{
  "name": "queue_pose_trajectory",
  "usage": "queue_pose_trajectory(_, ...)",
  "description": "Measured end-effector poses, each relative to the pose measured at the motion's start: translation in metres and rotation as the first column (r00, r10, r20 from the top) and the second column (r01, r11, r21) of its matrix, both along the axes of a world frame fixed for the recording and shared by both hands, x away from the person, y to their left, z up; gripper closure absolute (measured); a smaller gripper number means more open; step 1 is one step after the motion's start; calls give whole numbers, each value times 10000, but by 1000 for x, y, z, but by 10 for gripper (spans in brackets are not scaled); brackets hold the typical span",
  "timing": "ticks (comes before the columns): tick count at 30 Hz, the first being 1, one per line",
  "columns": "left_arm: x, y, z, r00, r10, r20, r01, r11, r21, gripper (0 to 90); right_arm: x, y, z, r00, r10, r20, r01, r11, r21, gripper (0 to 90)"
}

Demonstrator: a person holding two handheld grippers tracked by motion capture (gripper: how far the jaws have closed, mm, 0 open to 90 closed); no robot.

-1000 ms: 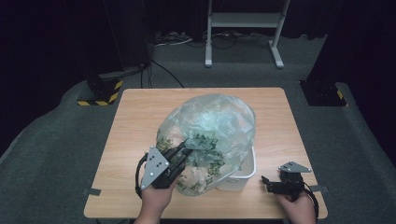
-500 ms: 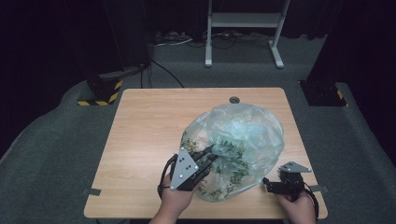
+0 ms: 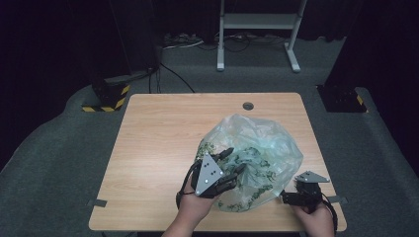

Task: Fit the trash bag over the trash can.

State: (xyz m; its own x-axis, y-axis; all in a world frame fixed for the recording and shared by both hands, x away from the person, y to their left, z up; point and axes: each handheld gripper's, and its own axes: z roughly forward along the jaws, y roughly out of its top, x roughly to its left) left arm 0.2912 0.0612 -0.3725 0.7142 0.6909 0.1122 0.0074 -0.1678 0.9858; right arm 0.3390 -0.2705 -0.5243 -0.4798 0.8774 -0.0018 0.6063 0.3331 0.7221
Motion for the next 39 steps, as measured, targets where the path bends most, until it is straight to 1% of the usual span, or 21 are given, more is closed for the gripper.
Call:
queue_pose_trajectory(3, -3, 1, 0, 9997, -135, 193, 137, 9998, -116, 355, 0, 0, 0, 10000, 9, -14, -9, 10000, -4, 122)
queue_pose_trajectory(5, -6, 2, 1, 9996, -165, 246, 169, 9997, -172, 319, 0, 0, 0, 10000, 13, -6, -13, 10000, -4, 122)
queue_pose_trajectory(7, -9, 6, 1, 9994, -78, 329, 88, 9995, -296, 296, 0, 0, 0, 10000, 10, -7, -10, 10000, 5, 123)
queue_pose_trajectory(8, -10, 9, 0, 9995, -38, 304, 48, 9994, -337, 293, 0, 0, 0, 10000, -3, -13, 3, 10000, 25, 123)
queue_pose_trajectory(12, -11, 25, -6, 9993, 340, 153, -333, 9985, -439, 291, 0, -1, 0, 10000, -34, 8, 34, 10000, 37, 137)
queue_pose_trajectory(15, -13, 39, -13, 9974, 720, 4, -719, 9959, -551, 290, -2, -3, 1, 9999, -119, 103, 118, 9999, 62, 146)
queue_pose_trajectory(18, -15, 52, -19, 9939, 1094, -146, -1101, 9923, -573, 289, -6, -5, 2, 9996, -109, 255, 104, 9997, 200, 147)
queue_pose_trajectory(20, -15, 60, -25, 9911, 1311, -233, -1321, 9902, -456, 289, -10, -6, 5, 9992, -139, 368, 132, 9998, 172, 147)
queue_pose_trajectory(22, -15, 67, -31, 9868, 1569, -391, -1586, 9863, -458, 290, -14, -10, 11, 9976, -226, 650, 212, 9995, 220, 147)
queue_pose_trajectory(24, -15, 72, -37, 9825, 1764, -598, -1792, 9828, -442, 290, -19, -14, 18, 9954, -383, 881, 349, 9986, 398, 147)
queue_pose_trajectory(25, -15, 74, -40, 9800, 1887, -632, -1911, 9810, -345, 290, -22, -16, 22, 9939, -471, 996, 425, 9979, 480, 147)
queue_pose_trajectory(27, -16, 77, -45, 9759, 2053, -733, -2080, 9776, -317, 290, -28, -19, 30, 9898, -644, 1271, 562, 9961, 674, 147)
queue_pose_trajectory(30, -19, 82, -51, 9714, 2215, -856, -2254, 9735, -392, 280, -38, -24, 41, 9822, -822, 1691, 694, 9943, 805, 147)
queue_pose_trajectory(32, -20, 84, -55, 9688, 2303, -919, -2345, 9714, -376, 273, -44, -27, 52, 9746, -899, 2051, 719, 9930, 938, 147)
queue_pose_trajectory(34, -18, 83, -59, 9620, 2476, -1150, -2512, 9678, -180, 262, -49, -28, 64, 9645, -929, 2473, 698, 9925, 1004, 146)
queue_pose_trajectory(35, -16, 83, -61, 9600, 2509, -1240, -2535, 9673, -51, 247, -51, -28, 71, 9592, -959, 2658, 696, 9919, 1067, 146)
queue_pose_trajectory(36, -15, 81, -63, 9586, 2515, -1333, -2542, 9671, -33, 245, -53, -28, 78, 9541, -959, 2836, 658, 9913, 1141, 146)
queue_pose_trajectory(38, -13, 79, -65, 9587, 2455, -1436, -2475, 9689, 46, 238, -55, -27, 92, 9413, -964, 3236, 551, 9894, 1345, 146)
queue_pose_trajectory(39, -13, 77, -65, 9597, 2402, -1460, -2420, 9702, 54, 232, -56, -25, 100, 9333, -930, 3469, 460, 9889, 1413, 146)
